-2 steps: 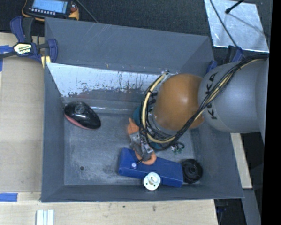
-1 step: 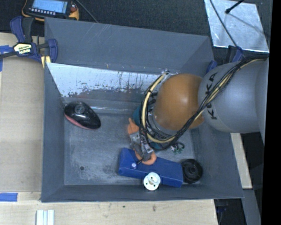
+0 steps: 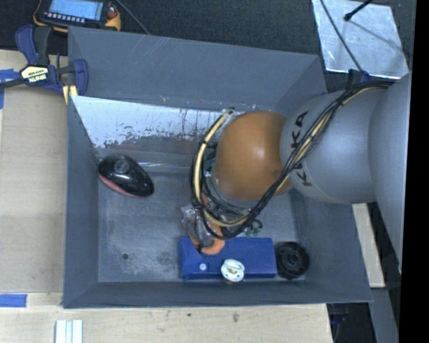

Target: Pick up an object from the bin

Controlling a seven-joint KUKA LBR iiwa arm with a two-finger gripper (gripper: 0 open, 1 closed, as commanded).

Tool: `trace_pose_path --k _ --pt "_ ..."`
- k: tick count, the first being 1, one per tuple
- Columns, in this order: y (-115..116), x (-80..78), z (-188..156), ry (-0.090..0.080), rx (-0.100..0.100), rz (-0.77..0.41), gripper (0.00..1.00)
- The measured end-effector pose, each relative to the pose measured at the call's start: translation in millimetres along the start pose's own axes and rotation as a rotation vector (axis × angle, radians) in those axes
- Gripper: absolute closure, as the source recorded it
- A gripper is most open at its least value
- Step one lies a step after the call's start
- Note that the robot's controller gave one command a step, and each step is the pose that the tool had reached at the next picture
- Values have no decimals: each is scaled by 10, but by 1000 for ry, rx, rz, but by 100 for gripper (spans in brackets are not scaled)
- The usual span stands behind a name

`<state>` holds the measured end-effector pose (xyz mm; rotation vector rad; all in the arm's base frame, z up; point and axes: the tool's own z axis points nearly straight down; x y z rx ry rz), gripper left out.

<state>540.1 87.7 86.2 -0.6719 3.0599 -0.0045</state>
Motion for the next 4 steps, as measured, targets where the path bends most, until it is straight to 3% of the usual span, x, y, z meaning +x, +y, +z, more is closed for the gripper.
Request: trace_pose_path --k 1,2,3,4 --pt "257 7 -363 5 -8 -42 100" --pt "212 1 -535 1 -4 -48 100" --pt "-308 -86 -236 4 -5 -198 0" --pt "-305 -88 -236 4 -5 -197 0"
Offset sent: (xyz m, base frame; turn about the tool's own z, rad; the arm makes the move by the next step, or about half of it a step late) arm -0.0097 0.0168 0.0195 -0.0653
